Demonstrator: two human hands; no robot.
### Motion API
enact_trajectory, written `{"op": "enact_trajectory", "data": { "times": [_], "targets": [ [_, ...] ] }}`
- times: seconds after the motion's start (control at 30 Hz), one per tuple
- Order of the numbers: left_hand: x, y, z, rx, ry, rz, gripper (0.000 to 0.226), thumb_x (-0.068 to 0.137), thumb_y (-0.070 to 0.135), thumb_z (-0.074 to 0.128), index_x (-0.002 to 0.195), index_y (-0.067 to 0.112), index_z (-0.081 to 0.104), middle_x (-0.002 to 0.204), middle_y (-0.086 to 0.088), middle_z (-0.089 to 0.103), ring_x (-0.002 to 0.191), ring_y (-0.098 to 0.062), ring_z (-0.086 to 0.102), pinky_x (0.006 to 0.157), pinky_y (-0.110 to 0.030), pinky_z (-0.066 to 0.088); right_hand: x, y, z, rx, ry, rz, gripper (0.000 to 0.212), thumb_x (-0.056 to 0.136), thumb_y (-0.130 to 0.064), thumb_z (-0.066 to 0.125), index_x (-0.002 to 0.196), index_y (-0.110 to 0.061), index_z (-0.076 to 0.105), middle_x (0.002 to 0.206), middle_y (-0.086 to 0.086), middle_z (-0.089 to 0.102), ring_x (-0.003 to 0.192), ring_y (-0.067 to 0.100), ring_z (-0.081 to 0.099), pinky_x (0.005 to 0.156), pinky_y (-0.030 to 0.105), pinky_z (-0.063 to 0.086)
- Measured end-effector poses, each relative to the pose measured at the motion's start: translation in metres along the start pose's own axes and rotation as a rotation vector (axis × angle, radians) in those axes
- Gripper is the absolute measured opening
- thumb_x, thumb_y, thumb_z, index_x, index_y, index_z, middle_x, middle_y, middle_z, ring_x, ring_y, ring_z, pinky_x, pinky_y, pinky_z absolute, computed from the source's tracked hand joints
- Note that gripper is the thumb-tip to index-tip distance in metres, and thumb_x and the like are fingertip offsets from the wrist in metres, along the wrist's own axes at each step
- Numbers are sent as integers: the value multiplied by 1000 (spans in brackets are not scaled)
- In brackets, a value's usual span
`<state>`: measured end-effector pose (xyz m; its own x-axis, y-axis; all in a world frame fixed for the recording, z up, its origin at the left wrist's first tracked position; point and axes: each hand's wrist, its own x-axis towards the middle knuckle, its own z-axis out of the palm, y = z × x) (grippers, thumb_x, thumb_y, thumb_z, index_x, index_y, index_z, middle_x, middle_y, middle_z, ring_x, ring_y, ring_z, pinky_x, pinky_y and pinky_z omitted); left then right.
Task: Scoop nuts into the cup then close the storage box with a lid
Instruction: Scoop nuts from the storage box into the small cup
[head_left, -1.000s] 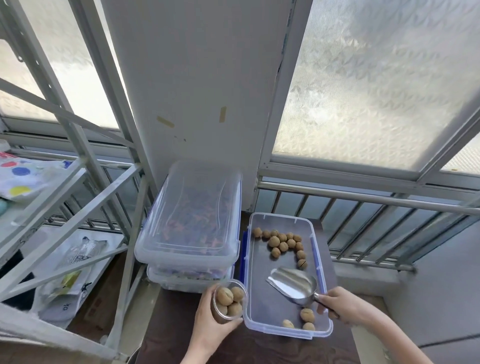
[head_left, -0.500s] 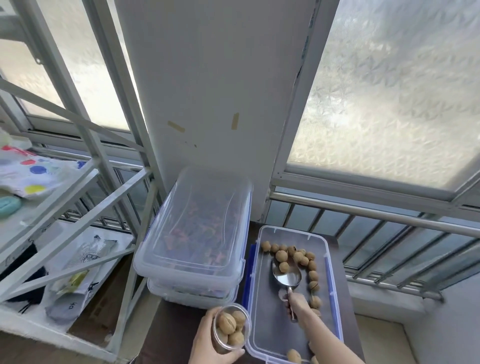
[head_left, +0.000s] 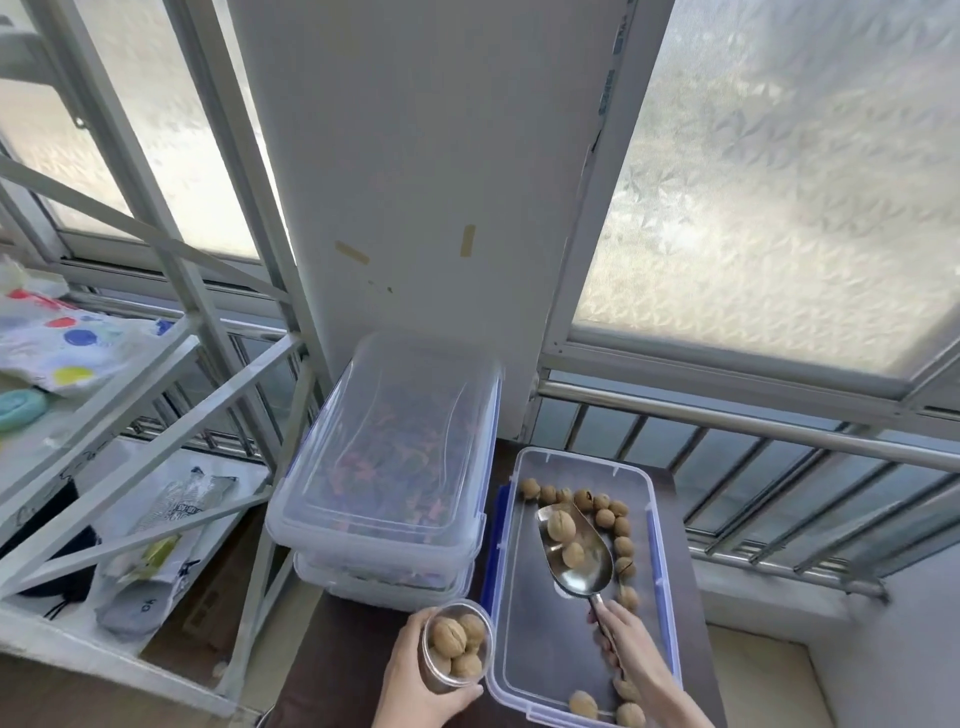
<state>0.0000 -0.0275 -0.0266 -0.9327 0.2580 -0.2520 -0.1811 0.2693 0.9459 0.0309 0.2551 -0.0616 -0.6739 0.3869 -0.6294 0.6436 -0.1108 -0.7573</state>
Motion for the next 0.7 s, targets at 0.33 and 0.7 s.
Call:
{"op": "enact_trajectory", "data": {
  "times": [0.33, 0.7],
  "targets": [
    [-3, 39, 0, 180, 59, 7, 51, 51, 15, 86, 84, 48, 64, 96, 24, 69, 86, 12, 63, 69, -1, 44, -111, -39, -41, -323, -390, -98, 25, 99, -24, 48, 84, -6, 55, 52, -4, 35, 41, 8, 29, 36, 15, 23],
    [0, 33, -1, 246, 12, 26, 52, 44, 30, 81, 84, 49, 55, 93, 15, 69, 88, 11, 60, 70, -8, 41, -125, -56, -34, -647, -357, -174, 33, 90, -40, 51, 63, -22, 58, 57, -10, 51, 53, 9, 41, 51, 22, 32]
  ]
}}
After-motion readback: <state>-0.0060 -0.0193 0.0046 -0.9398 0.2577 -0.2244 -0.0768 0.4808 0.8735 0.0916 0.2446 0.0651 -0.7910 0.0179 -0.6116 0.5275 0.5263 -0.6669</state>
